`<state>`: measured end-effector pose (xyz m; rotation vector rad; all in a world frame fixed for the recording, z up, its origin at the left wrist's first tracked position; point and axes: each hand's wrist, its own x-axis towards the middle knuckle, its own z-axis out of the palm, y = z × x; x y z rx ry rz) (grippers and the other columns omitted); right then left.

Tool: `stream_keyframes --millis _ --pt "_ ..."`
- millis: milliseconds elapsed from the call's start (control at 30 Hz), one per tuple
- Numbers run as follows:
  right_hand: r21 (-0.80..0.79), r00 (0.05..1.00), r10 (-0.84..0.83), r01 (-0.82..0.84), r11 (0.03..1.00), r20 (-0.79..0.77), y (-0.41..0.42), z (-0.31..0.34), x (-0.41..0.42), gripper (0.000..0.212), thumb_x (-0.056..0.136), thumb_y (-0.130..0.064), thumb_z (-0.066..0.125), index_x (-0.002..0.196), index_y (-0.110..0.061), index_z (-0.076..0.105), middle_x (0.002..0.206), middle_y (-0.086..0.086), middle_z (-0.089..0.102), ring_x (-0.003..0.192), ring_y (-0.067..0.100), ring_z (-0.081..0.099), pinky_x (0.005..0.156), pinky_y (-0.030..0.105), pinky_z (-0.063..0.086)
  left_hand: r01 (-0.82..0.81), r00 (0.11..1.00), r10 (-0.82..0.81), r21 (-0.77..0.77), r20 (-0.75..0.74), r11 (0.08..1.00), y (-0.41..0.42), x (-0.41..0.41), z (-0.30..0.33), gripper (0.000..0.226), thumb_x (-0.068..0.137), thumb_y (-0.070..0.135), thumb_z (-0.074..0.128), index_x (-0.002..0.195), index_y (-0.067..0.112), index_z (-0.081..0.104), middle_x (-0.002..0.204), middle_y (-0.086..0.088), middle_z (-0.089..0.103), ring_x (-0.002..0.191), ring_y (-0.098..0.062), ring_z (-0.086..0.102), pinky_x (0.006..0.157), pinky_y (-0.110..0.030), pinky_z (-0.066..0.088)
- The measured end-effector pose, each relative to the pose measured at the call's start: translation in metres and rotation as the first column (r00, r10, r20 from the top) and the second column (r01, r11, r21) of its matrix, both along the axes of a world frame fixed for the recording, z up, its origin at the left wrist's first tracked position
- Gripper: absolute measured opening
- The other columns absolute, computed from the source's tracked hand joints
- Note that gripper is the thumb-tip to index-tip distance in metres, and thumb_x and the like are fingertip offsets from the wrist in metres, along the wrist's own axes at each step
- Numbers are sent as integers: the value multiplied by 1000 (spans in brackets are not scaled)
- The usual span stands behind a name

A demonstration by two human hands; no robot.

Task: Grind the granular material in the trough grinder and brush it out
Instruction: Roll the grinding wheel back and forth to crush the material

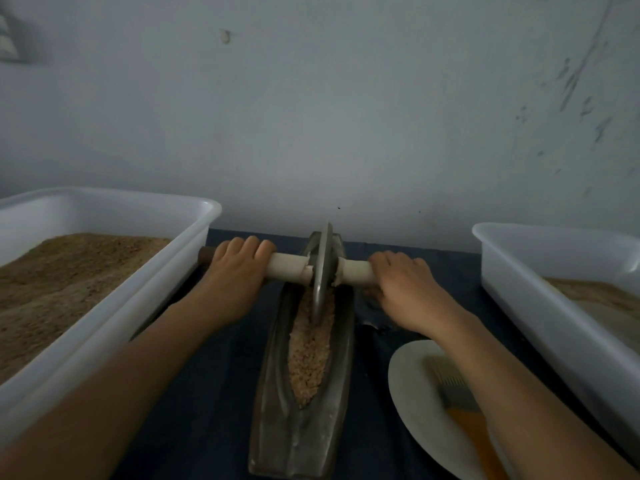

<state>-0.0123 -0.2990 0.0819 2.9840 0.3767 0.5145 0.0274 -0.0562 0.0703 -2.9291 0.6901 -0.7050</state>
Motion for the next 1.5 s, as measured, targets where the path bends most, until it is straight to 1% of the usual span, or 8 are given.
stream_keyframes --millis 167,400,633,767,900,1100,1333,1500 --pt "-5 1000 0 0 1000 4 1 -1 -2 23 93 -22 48 115 -14 45 112 4 51 102 23 46 73 32 23 4 1000 -4 -1 -15 1000 1 -3 3 37 93 35 50 125 22 39 121 1 47 109 -16 46 95 -29 32" --pt "58 866 49 -23 998 -497 10 37 -36 23 94 -35 51 100 -17 38 86 -5 42 75 10 40 55 21 27 57 925 24 202 -378 978 11 -33 30 34 95 37 47 122 23 32 123 2 48 109 -13 48 94 -27 38" --pt "12 754 69 -81 997 -654 10 49 -55 28 94 -41 51 98 -20 34 85 -7 41 70 4 38 55 17 30 144 768 54 254 -638 956 17 -53 53 26 95 34 48 102 32 23 95 10 42 87 -5 45 79 -20 35" --pt "55 802 67 -43 998 -594 9 42 -45 27 93 -39 52 79 -27 32 83 -8 42 70 5 40 56 21 30 115 793 6 160 -609 980 14 -41 45 25 95 29 51 102 30 28 95 10 43 88 -6 46 80 -21 37" --pt "10 971 31 -29 1000 -238 6 18 -23 23 93 -32 51 108 -16 43 109 2 50 99 20 47 71 30 25 23 948 7 91 -317 996 11 -23 22 29 93 31 51 116 22 37 117 2 50 106 -16 50 93 -30 40" --pt "40 994 24 -29 999 109 -1 -7 1 26 91 -19 50 117 -17 46 111 1 51 102 21 45 81 32 27 36 999 -31 -119 42 992 2 -4 -6 40 89 24 57 127 18 47 120 -2 52 108 -22 48 95 -33 32" --pt "-19 996 35 -37 999 -76 2 3 -12 26 93 -33 50 110 -15 43 109 3 53 97 23 50 68 31 22 45 996 -46 -14 -75 999 10 -11 11 28 84 35 60 109 28 49 105 8 59 96 -13 59 70 -24 37" --pt "0 940 59 -63 998 -336 9 27 -38 21 88 -29 56 93 -18 39 91 -1 52 71 12 44 54 26 28 63 932 -34 70 -360 996 14 -30 26 28 81 36 65 105 34 51 104 11 62 91 -4 56 81 -20 41"
